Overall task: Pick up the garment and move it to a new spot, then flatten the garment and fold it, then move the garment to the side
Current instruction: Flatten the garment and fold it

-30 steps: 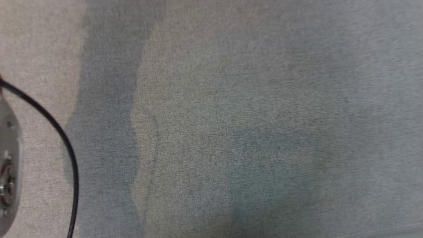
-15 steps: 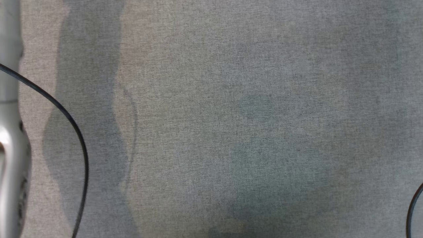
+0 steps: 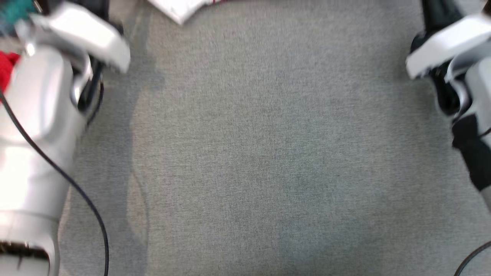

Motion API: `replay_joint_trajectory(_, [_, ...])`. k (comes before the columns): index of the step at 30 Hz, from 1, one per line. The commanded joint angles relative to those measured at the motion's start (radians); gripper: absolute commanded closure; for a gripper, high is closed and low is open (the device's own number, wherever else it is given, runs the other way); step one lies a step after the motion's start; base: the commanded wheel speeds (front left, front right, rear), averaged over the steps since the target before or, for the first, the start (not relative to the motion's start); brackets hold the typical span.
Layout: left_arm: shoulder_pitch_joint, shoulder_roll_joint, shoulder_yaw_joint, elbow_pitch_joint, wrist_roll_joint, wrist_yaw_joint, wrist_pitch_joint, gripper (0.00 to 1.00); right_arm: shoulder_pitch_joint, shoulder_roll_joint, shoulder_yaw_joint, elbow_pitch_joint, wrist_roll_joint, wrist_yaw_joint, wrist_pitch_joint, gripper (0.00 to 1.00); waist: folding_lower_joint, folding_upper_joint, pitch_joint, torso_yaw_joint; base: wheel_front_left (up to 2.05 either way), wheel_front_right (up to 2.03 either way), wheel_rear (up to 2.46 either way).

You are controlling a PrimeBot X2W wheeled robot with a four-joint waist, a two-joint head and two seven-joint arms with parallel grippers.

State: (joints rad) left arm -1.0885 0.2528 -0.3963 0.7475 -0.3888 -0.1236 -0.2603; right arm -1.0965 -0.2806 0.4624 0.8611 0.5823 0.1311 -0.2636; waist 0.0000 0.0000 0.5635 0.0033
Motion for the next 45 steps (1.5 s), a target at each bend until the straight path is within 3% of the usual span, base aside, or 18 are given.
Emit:
replay_joint_trajectory(1, [0.056,0.014,-0.008,0.014,0.022,0.002,-0.005,1.00,0.038,0.000,0.015,0.016,0.022,-0.001,-0.003,1.00,0.0000,0.0000,-0.059,0.004,0.00,0.00,0.00])
replay_joint_trajectory(15, [0.333,0.011,-0.070,0.147,0.039,0.000,-0.004,1.00,0.178,-0.018,0.190,0.117,0.185,-0.001,-0.001,1.00,0.0000,0.0000,-0.238,0.039,0.00,0.00,0.00])
replay_joint_trajectory(25, [0.453,0.018,-0.202,0.112,0.012,-0.006,0.044,1.00,0.257,-0.049,0.280,0.132,0.285,-0.001,0.032,1.00,0.0000,0.0000,-0.331,0.072,0.00,0.00,0.00])
replay_joint_trajectory(33, [0.549,0.120,-0.348,-0.085,-0.110,-0.007,0.124,1.00,0.309,-0.098,0.344,0.128,0.358,-0.001,0.065,1.00,0.0000,0.0000,-0.386,0.078,0.00,0.00,0.00])
replay_joint_trajectory(42, [0.642,0.259,-0.437,-0.353,-0.264,-0.007,0.251,1.00,0.336,-0.143,0.408,0.105,0.420,-0.001,0.090,1.00,0.0000,0.0000,-0.431,0.064,0.00,0.00,0.00])
replay_joint_trajectory(45, [0.670,0.281,-0.491,-0.481,-0.385,-0.007,0.291,1.00,0.339,-0.165,0.436,0.095,0.431,-0.001,0.107,1.00,0.0000,0.0000,-0.444,0.059,0.00,0.00,0.00])
